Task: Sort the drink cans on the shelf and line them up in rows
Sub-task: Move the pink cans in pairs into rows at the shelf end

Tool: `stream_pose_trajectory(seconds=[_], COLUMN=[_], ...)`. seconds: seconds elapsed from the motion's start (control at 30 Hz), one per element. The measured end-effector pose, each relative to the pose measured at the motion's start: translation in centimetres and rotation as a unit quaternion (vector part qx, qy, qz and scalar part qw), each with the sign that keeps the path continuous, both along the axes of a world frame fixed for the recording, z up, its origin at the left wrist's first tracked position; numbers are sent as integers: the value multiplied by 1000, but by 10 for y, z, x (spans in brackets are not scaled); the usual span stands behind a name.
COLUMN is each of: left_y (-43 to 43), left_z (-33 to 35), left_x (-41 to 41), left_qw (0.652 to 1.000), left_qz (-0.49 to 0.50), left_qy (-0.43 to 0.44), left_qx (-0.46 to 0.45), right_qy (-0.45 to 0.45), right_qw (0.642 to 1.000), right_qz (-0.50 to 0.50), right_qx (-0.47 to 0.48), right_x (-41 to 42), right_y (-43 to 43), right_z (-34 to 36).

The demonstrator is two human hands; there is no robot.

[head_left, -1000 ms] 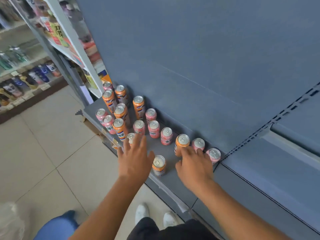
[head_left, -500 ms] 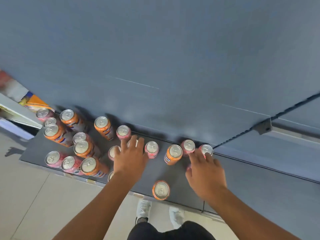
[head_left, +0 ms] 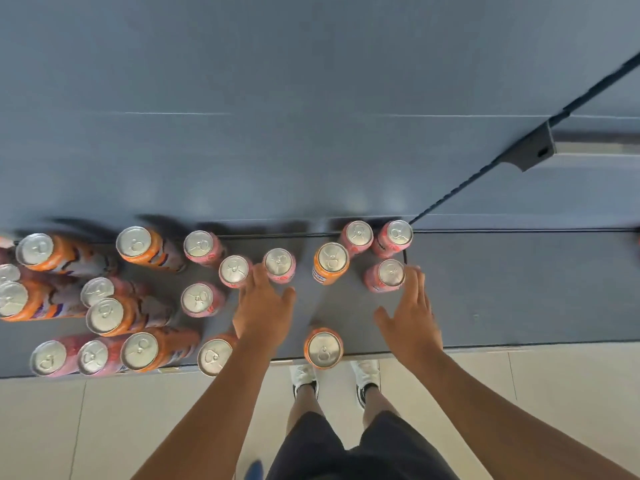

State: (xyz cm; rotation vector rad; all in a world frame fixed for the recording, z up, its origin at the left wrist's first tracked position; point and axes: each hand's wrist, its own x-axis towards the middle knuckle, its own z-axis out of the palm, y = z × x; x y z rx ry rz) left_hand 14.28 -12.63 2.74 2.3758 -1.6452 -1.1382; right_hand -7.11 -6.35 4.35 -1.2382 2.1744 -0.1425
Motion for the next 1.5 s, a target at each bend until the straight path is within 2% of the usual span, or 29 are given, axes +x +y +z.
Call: stream_pose_trajectory(seconds=[0.2, 0.33, 0.57, 0.77, 0.87, 1.07, 1.17, 1.33, 1.5], left_y=[-8, -14, -14, -16, -9, 19, 24, 21, 15], left_z=[-33, -56, -71, -70, -61, -14, 17, 64, 110], left_x=[-18, -23, -20, -14, -13, -6, -1, 12, 13], left_qw=[991, 976, 979, 981, 983, 965, 941, 877, 766], left_qz=[114, 191, 175, 165, 156, 186, 222, 251, 269], left_qy=[65, 100, 73, 71, 78, 160, 231, 397, 581], left_qx=[28, -8, -68, -78, -60, -93, -111, -103, -55], right_qy=[-106, -187, -264, -294, -299, -336, -367, -421, -532], right_qw=[979, 951, 933, 920, 921, 897, 881, 854, 801], right_qz=[-168, -239, -246, -260, -249, -287, -299, -303, -270], right_qx=[42, 51, -21, -18, 13, 17, -17, -49, -52], right_x=[-16, -23, -27, -30, -30, -19, -11, 1, 16], right_y=[-2, -16, -30, -31, -31, -14, -9, -8, -9], right_z=[-48, -76, -100, -93, -78, -30, 1, 47, 90])
